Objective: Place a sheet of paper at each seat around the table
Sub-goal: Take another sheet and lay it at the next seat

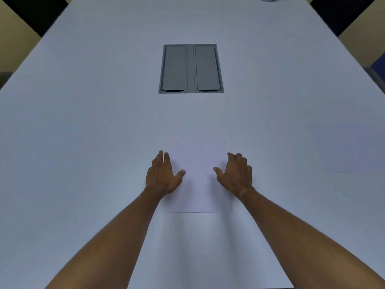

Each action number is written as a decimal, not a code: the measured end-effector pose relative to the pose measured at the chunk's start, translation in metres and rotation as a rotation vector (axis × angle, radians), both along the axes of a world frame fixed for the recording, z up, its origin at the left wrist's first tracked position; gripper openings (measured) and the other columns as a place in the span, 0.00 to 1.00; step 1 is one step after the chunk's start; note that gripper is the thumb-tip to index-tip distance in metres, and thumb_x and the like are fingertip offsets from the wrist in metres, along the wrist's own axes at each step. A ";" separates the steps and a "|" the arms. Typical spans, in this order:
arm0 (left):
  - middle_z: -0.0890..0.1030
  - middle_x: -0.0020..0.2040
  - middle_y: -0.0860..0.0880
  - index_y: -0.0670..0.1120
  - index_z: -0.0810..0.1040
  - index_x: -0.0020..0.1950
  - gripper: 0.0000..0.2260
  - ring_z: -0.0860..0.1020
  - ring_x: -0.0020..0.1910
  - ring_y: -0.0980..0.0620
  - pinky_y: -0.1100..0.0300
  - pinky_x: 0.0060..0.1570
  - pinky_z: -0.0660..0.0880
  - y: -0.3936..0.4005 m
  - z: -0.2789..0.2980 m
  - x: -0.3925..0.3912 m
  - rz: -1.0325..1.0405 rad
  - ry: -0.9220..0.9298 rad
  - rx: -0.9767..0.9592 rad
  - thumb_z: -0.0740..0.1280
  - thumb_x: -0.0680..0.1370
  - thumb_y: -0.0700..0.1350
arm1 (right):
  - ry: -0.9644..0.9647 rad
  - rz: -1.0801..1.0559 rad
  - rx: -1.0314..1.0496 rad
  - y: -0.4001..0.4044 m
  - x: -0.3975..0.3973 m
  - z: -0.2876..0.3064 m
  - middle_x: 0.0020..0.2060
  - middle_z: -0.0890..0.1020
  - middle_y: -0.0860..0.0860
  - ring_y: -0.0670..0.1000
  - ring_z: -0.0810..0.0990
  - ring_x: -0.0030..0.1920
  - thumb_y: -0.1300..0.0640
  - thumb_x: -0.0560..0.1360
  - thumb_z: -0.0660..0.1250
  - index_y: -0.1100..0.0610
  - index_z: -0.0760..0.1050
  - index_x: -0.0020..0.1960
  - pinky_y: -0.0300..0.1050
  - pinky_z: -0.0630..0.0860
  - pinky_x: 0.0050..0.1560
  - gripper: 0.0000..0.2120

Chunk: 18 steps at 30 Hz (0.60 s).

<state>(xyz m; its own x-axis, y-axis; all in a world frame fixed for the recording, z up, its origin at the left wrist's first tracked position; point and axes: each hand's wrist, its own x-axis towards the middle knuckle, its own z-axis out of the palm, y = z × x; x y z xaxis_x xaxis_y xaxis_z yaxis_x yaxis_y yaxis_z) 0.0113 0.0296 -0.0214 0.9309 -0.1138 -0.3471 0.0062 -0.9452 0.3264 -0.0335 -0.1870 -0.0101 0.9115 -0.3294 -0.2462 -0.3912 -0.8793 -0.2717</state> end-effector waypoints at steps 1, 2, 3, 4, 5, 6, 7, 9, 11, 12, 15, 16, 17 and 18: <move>0.48 0.80 0.45 0.42 0.49 0.79 0.39 0.50 0.78 0.45 0.48 0.72 0.57 0.000 -0.003 0.004 0.022 0.011 -0.023 0.61 0.78 0.61 | 0.022 -0.052 0.049 0.001 0.003 -0.002 0.65 0.71 0.58 0.59 0.69 0.67 0.42 0.77 0.65 0.60 0.65 0.72 0.54 0.67 0.62 0.31; 0.52 0.79 0.44 0.41 0.52 0.79 0.38 0.52 0.77 0.44 0.48 0.71 0.60 0.000 -0.006 0.008 0.044 0.017 -0.045 0.62 0.77 0.59 | 0.041 -0.106 0.098 0.003 0.005 -0.004 0.66 0.71 0.58 0.59 0.68 0.68 0.43 0.76 0.66 0.60 0.66 0.71 0.54 0.67 0.63 0.30; 0.55 0.77 0.42 0.40 0.55 0.77 0.36 0.54 0.75 0.42 0.47 0.69 0.63 0.000 -0.009 0.011 0.068 0.019 -0.069 0.64 0.77 0.58 | 0.057 -0.158 0.143 0.004 0.007 -0.005 0.66 0.70 0.58 0.60 0.67 0.69 0.44 0.76 0.67 0.60 0.66 0.71 0.54 0.67 0.64 0.31; 0.58 0.74 0.41 0.39 0.58 0.76 0.35 0.57 0.74 0.41 0.47 0.67 0.65 0.000 -0.011 0.014 0.094 0.023 -0.094 0.65 0.77 0.56 | 0.070 -0.207 0.183 0.005 0.009 -0.006 0.67 0.69 0.58 0.60 0.67 0.69 0.44 0.76 0.68 0.61 0.66 0.71 0.54 0.67 0.65 0.31; 0.60 0.72 0.40 0.38 0.61 0.73 0.33 0.58 0.72 0.40 0.47 0.65 0.67 -0.001 -0.014 0.016 0.118 0.030 -0.116 0.66 0.76 0.55 | 0.085 -0.247 0.216 0.005 0.011 -0.007 0.67 0.69 0.59 0.60 0.66 0.69 0.44 0.76 0.69 0.61 0.66 0.71 0.54 0.67 0.65 0.31; 0.61 0.69 0.39 0.38 0.63 0.71 0.31 0.60 0.70 0.39 0.47 0.63 0.67 -0.001 -0.016 0.017 0.139 0.039 -0.130 0.67 0.76 0.54 | 0.101 -0.278 0.242 0.006 0.012 -0.008 0.66 0.69 0.59 0.61 0.66 0.69 0.45 0.75 0.69 0.61 0.66 0.70 0.54 0.67 0.65 0.31; 0.62 0.68 0.39 0.38 0.65 0.70 0.29 0.61 0.69 0.39 0.48 0.62 0.68 0.000 -0.017 0.018 0.156 0.048 -0.134 0.68 0.76 0.53 | 0.116 -0.302 0.266 0.007 0.014 -0.009 0.66 0.69 0.60 0.61 0.67 0.69 0.45 0.75 0.70 0.62 0.67 0.68 0.54 0.68 0.65 0.30; 0.63 0.67 0.38 0.38 0.66 0.68 0.28 0.62 0.68 0.38 0.48 0.62 0.68 0.001 -0.021 0.020 0.179 0.062 -0.135 0.68 0.75 0.52 | 0.136 -0.341 0.302 0.009 0.016 -0.011 0.64 0.69 0.60 0.62 0.68 0.67 0.45 0.75 0.71 0.62 0.68 0.65 0.53 0.70 0.62 0.28; 0.63 0.65 0.38 0.38 0.67 0.66 0.26 0.63 0.67 0.38 0.48 0.62 0.68 0.001 -0.024 0.023 0.211 0.078 -0.149 0.68 0.75 0.52 | 0.147 -0.354 0.316 0.012 0.017 -0.012 0.63 0.68 0.60 0.63 0.69 0.66 0.46 0.74 0.72 0.63 0.68 0.63 0.53 0.71 0.60 0.27; 0.63 0.64 0.38 0.38 0.68 0.65 0.26 0.64 0.67 0.37 0.48 0.61 0.68 0.001 -0.025 0.023 0.226 0.083 -0.156 0.68 0.75 0.52 | 0.149 -0.357 0.319 0.013 0.018 -0.012 0.63 0.68 0.60 0.63 0.69 0.66 0.47 0.74 0.72 0.63 0.68 0.63 0.53 0.72 0.59 0.27; 0.64 0.62 0.38 0.38 0.69 0.63 0.24 0.68 0.63 0.37 0.50 0.58 0.70 0.002 -0.027 0.024 0.237 0.089 -0.165 0.69 0.75 0.51 | 0.145 -0.377 0.350 0.017 0.020 -0.011 0.63 0.68 0.60 0.63 0.70 0.65 0.50 0.73 0.74 0.62 0.67 0.64 0.53 0.72 0.60 0.27; 0.65 0.62 0.39 0.38 0.69 0.63 0.24 0.69 0.63 0.37 0.50 0.58 0.70 0.002 -0.027 0.024 0.236 0.090 -0.171 0.69 0.75 0.51 | 0.144 -0.379 0.360 0.018 0.020 -0.011 0.64 0.68 0.60 0.63 0.70 0.65 0.50 0.73 0.74 0.62 0.67 0.65 0.53 0.72 0.60 0.28; 0.65 0.62 0.39 0.39 0.69 0.64 0.24 0.70 0.62 0.37 0.50 0.57 0.70 0.002 -0.028 0.024 0.239 0.092 -0.178 0.68 0.75 0.51 | 0.144 -0.378 0.368 0.018 0.021 -0.011 0.64 0.69 0.60 0.63 0.71 0.65 0.51 0.73 0.74 0.62 0.67 0.66 0.53 0.72 0.60 0.28; 0.65 0.62 0.39 0.39 0.69 0.64 0.24 0.70 0.62 0.37 0.51 0.57 0.70 0.002 -0.028 0.024 0.246 0.095 -0.183 0.68 0.75 0.51 | 0.143 -0.378 0.375 0.019 0.021 -0.011 0.64 0.69 0.60 0.63 0.71 0.65 0.51 0.73 0.74 0.61 0.67 0.66 0.52 0.72 0.60 0.28</move>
<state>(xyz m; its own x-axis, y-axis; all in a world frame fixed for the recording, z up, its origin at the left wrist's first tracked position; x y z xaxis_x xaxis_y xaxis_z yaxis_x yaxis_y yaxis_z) 0.0350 0.0312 -0.0492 0.9026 0.0420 -0.4284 0.2658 -0.8371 0.4780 -0.0122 -0.1684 -0.0213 0.6952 -0.4935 -0.5226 -0.7173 -0.5234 -0.4599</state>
